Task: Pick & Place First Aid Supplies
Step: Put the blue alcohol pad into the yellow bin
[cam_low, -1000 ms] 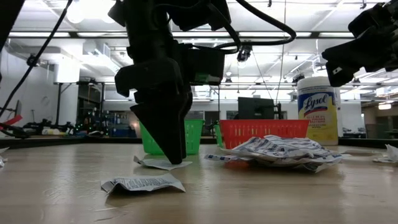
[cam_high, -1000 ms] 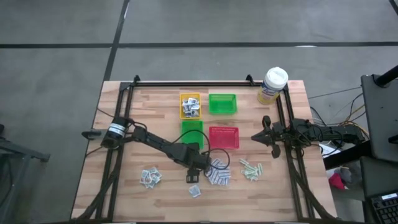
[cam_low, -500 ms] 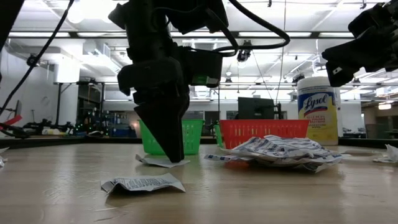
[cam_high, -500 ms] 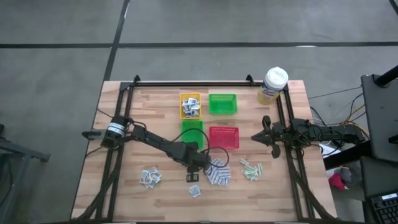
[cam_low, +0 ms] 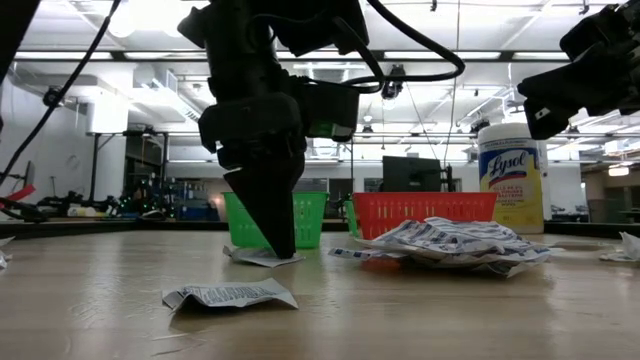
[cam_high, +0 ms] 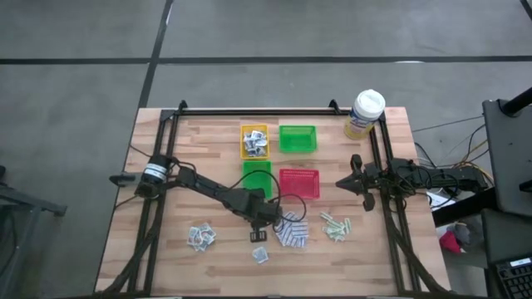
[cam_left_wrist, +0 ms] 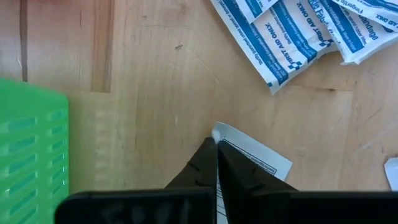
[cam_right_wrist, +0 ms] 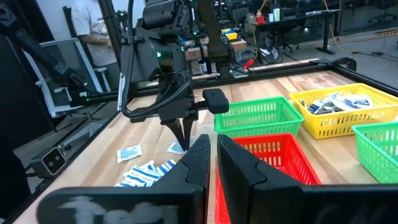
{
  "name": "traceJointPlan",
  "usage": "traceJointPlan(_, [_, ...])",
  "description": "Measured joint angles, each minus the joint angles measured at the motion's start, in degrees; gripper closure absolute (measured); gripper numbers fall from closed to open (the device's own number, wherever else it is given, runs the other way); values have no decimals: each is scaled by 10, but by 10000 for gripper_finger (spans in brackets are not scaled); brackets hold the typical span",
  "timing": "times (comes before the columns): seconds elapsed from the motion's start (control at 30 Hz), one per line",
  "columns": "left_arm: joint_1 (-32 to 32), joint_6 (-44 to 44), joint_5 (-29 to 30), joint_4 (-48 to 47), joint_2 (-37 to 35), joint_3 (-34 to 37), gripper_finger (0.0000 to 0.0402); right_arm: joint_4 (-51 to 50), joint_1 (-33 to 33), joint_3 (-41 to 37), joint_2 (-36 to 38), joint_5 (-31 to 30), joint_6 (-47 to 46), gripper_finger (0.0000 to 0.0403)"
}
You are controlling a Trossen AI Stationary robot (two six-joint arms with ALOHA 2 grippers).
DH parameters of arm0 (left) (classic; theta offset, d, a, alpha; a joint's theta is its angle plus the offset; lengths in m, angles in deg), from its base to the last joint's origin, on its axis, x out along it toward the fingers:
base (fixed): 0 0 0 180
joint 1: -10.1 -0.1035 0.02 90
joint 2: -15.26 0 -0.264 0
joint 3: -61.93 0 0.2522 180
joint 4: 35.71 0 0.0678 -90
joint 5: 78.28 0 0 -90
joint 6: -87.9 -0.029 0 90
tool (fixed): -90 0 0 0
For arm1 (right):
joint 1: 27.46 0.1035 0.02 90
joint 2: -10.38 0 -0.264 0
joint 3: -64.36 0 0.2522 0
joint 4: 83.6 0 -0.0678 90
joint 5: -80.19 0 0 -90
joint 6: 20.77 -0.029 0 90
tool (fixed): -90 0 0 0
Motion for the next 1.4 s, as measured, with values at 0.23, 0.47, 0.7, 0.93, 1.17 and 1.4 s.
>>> traceJointPlan(0.23, [-10, -1, -5, -7, -6, -10, 401, 0, 0, 0, 0, 0, 0, 374])
traceJointPlan(0.47, [-22, -3, -7, -28, -52, -31, 401, 0, 0, 0, 0, 0, 0, 374])
traceJointPlan(0.7, [-26, 56, -55, -80, -97, -44, 401, 0, 0, 0, 0, 0, 0, 374])
traceJointPlan(0.93, [-33, 96, -43, -78, -114, -72, 401, 0, 0, 0, 0, 0, 0, 374])
traceJointPlan(1.17, [-40, 104, -43, -78, -114, -99, 401, 0, 0, 0, 0, 0, 0, 374])
traceJointPlan(1.4, [-43, 116, -42, -80, -115, -105, 401, 0, 0, 0, 0, 0, 0, 374])
